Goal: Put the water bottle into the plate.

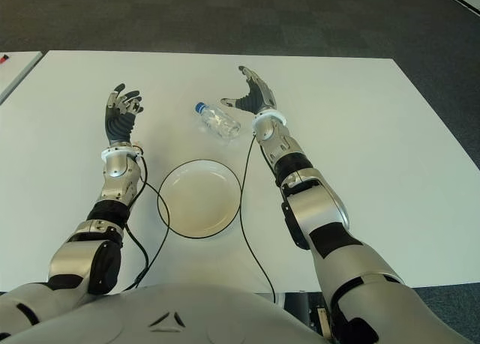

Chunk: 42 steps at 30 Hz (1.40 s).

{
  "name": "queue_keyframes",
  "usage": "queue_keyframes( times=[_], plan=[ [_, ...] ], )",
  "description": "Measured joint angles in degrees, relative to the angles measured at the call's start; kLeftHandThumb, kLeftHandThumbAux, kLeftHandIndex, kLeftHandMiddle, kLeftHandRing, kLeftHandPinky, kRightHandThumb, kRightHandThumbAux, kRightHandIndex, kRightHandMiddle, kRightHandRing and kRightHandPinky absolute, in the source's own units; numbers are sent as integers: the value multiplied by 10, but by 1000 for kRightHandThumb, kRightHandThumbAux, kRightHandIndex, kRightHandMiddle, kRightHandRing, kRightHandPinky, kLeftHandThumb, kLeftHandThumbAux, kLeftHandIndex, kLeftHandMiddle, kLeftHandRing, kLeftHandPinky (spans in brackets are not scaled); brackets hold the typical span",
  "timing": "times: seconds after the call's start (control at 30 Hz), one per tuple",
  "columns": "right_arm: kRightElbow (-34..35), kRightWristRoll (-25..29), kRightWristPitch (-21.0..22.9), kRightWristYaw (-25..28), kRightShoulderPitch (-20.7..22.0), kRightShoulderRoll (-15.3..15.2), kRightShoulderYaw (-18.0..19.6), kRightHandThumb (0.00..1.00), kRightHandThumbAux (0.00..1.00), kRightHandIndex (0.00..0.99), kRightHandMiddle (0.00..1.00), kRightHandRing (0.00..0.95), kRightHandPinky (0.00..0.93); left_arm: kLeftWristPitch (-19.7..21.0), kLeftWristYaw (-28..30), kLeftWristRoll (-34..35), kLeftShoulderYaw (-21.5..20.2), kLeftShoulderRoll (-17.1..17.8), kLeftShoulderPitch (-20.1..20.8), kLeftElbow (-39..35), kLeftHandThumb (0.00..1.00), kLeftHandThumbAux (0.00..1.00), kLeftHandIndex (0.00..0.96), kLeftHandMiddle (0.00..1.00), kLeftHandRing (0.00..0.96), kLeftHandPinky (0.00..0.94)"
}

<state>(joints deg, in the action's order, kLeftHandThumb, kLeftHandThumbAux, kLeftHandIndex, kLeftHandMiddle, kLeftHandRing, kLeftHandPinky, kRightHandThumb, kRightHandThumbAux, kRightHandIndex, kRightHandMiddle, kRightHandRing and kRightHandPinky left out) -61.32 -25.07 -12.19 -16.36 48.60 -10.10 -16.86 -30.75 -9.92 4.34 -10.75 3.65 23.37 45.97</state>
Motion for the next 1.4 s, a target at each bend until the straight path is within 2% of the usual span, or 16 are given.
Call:
queue_keyframes(
  times=[0.73,1.1,1.23,1.4],
  plan=[
    [0,-5,-8,5,0,2,-10,505,679,2,123,162,237,-11,6,-5,1,3,-52,-53,533,649,154,276,274,301],
    [-15,-14,-1,10,14,19,-23,510,686,0,123,160,237,-7,6,-10,4,3,-68,-73,549,635,134,275,270,289],
    [-21,-16,2,11,20,25,-24,515,688,0,124,162,245,-3,6,-10,5,3,-68,-78,551,632,134,274,269,285],
    [-34,-18,5,14,29,35,-29,500,659,0,138,204,305,6,6,-13,7,3,-69,-81,530,649,131,269,261,280]
  ],
)
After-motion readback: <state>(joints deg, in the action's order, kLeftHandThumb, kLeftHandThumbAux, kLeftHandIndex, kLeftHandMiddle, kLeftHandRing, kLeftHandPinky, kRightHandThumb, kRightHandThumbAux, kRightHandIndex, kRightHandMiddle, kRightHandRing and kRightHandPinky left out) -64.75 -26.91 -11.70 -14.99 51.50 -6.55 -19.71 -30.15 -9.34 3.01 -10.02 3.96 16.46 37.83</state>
